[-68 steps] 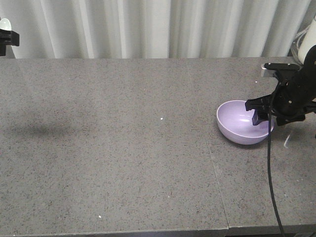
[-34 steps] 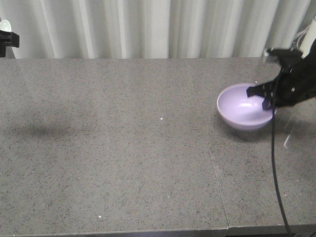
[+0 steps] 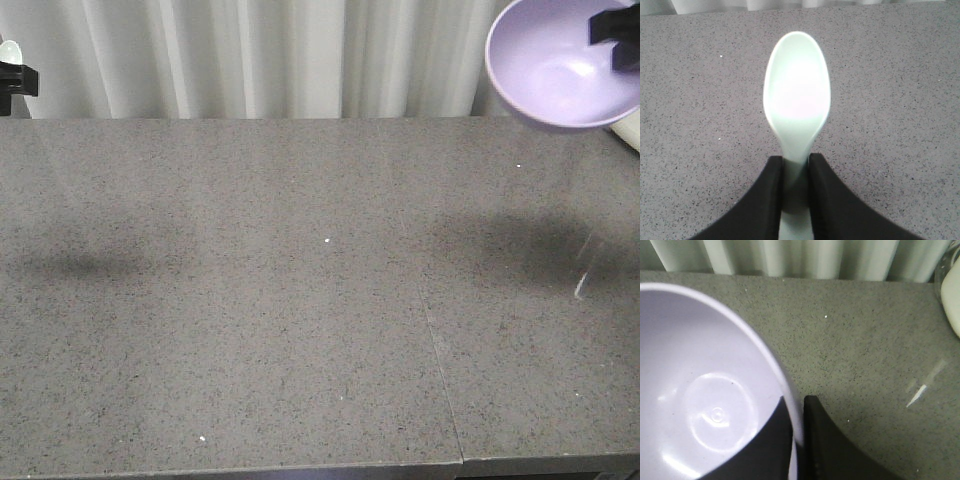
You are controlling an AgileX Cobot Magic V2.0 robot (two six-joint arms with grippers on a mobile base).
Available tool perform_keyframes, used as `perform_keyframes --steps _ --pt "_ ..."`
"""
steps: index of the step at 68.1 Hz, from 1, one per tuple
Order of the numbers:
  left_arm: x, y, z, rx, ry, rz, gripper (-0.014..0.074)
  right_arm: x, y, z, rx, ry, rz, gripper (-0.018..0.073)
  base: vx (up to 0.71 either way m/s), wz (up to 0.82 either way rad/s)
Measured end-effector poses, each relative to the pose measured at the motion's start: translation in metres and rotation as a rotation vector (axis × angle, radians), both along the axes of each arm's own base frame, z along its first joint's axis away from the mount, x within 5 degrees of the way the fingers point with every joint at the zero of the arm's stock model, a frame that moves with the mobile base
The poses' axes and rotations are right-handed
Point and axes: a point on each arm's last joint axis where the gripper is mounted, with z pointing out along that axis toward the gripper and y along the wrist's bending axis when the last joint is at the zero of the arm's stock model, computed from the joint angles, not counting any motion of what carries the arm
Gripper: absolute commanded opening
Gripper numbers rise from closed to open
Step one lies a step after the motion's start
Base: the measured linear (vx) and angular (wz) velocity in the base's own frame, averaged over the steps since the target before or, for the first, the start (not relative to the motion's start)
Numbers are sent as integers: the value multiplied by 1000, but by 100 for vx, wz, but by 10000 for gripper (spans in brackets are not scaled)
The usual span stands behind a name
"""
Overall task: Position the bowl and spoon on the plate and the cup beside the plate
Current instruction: 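Grip the lavender bowl rim with the right gripper and lift it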
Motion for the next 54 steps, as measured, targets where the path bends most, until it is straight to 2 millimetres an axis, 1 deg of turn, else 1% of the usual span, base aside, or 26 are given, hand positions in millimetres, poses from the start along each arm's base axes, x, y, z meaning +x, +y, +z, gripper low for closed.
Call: perform_keyframes --steps 9,17,54 --pt "0 0 0 0 0 0 3 -22 1 19 -6 -60 0 -11 0 0" --pt "0 0 0 0 0 0 3 -32 0 26 -20 -85 -5 -11 0 0" --pt "0 0 0 0 0 0 3 -33 0 26 -25 -79 -6 -11 0 0"
